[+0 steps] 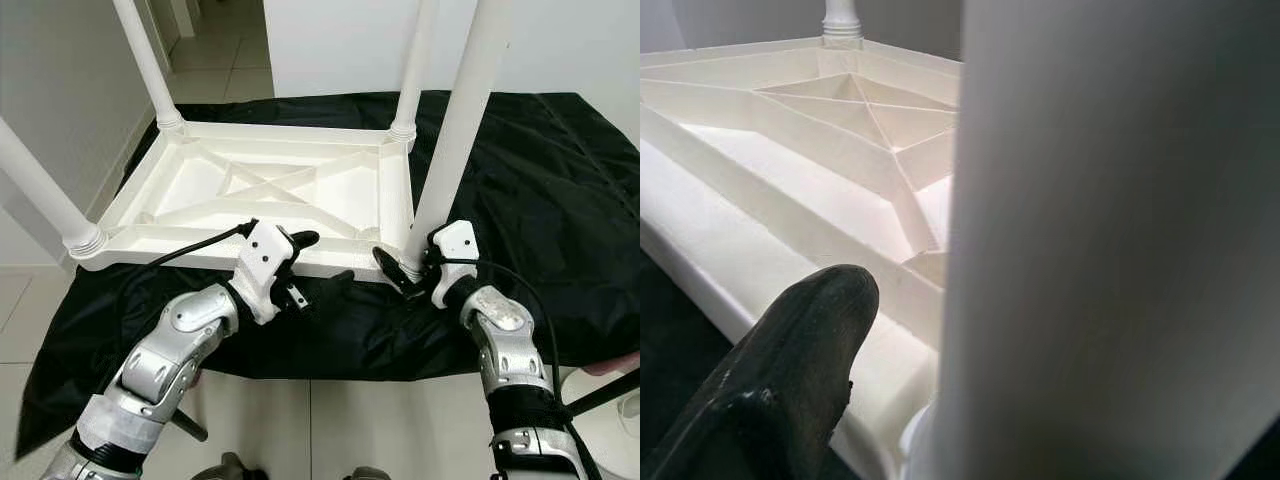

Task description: Building children table

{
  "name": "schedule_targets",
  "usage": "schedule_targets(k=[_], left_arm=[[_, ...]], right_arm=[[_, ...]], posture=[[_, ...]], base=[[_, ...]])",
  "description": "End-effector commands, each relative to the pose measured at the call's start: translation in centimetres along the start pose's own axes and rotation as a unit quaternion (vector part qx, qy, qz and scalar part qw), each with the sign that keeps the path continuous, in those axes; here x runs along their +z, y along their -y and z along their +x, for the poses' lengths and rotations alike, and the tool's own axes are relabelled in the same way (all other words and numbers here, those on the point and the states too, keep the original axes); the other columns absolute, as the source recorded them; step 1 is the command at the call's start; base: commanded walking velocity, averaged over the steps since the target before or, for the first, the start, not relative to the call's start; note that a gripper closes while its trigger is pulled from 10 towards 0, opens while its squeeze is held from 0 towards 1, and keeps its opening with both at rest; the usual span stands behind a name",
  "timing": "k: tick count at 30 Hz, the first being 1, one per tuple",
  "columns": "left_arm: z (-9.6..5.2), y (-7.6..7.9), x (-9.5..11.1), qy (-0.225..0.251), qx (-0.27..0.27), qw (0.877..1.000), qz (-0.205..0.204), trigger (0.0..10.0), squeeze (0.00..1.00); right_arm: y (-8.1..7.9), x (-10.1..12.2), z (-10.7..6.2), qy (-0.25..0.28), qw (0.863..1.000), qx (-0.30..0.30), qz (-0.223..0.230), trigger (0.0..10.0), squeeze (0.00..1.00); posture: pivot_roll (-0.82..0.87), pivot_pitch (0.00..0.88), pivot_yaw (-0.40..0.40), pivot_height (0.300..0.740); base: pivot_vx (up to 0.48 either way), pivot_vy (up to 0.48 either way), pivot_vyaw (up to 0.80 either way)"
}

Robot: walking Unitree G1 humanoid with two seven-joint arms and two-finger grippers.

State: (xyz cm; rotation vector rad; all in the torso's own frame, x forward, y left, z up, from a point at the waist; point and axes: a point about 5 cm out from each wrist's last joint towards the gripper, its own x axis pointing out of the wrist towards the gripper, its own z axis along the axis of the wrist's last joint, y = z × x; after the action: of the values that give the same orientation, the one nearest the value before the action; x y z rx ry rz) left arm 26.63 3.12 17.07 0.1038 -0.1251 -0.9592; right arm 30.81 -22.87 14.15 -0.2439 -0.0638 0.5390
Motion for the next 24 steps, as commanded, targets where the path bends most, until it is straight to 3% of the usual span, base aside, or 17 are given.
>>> schedule_targets(k=[1,7,9,10,11,12,17,18,21,22,24], left_arm=[[0.22,-0.05,-0.32,-0.015,-0.004,1.0,0.006,10.0,0.0],[0.41,0.19,-0.39,-0.018,-0.011,1.0,0.016,10.0,0.0],[0.52,0.23,-0.34,-0.017,-0.01,1.0,0.017,10.0,0.0],[0.52,0.23,-0.34,-0.017,-0.01,1.0,0.017,10.0,0.0],[0.57,0.24,-0.28,-0.016,-0.01,1.0,0.018,10.0,0.0],[0.61,0.27,-0.26,-0.015,-0.009,1.0,0.019,10.0,0.0],[0.73,0.31,-0.27,-0.016,-0.01,1.0,0.022,10.0,0.0],[0.75,0.38,-0.28,-0.015,-0.01,1.0,0.023,10.0,0.0],[0.77,0.45,-0.28,-0.014,-0.01,1.0,0.023,10.0,0.0],[0.8,0.46,-0.29,-0.015,-0.01,1.0,0.024,10.0,0.0],[0.82,0.5,-0.31,-0.014,-0.009,1.0,0.025,10.0,0.0]], right_arm=[[-0.02,0.09,0.2,-0.002,1.0,0.017,-0.01,5.1,0.0],[0.44,0.24,0.23,-0.005,0.999,0.028,-0.021,5.0,0.0],[0.66,0.27,0.16,-0.007,0.999,0.033,-0.025,4.1,0.0],[0.66,0.27,0.16,-0.007,0.999,0.033,-0.025,4.1,0.0],[0.72,0.21,0.09,-0.008,0.999,0.036,-0.026,3.1,0.0],[0.75,0.11,-0.04,-0.01,0.999,0.037,-0.023,0.0,0.0],[0.78,-0.14,-0.3,-0.016,0.999,0.04,-0.022,0.0,0.0],[0.84,-0.24,-0.42,-0.017,0.999,0.032,-0.018,1.2,0.0],[0.91,-0.35,-0.56,-0.017,1.0,0.021,-0.013,1.2,0.0],[0.92,-0.33,-0.59,-0.016,1.0,0.016,-0.002,10.0,0.0],[0.89,-0.11,-0.63,-0.007,1.0,-0.007,0.026,10.0,0.0]], posture=[[-0.06,0.011,0.055,0.74],[-0.06,0.007,0.055,0.74],[-0.06,0.004,0.055,0.74],[-0.06,0.004,0.055,0.74],[-0.06,0.002,0.054,0.74],[-0.06,0.0,0.052,0.74],[-0.06,0.0,0.05,0.74],[-0.06,0.0,0.046,0.74],[-0.06,0.0,0.046,0.74],[-0.06,0.0,0.046,0.74],[-0.06,0.0,0.043,0.74]], base=[[0.0,0.0,0.0],[0.0,0.0,0.0],[0.0,0.0,0.0],[0.0,0.0,0.0],[0.0,0.0,0.0],[0.0,0.0,0.0],[0.0,0.0,0.0],[0.0,0.0,0.0],[0.0,0.0,0.0],[0.0,0.0,0.0],[0.0,0.0,0.0]])
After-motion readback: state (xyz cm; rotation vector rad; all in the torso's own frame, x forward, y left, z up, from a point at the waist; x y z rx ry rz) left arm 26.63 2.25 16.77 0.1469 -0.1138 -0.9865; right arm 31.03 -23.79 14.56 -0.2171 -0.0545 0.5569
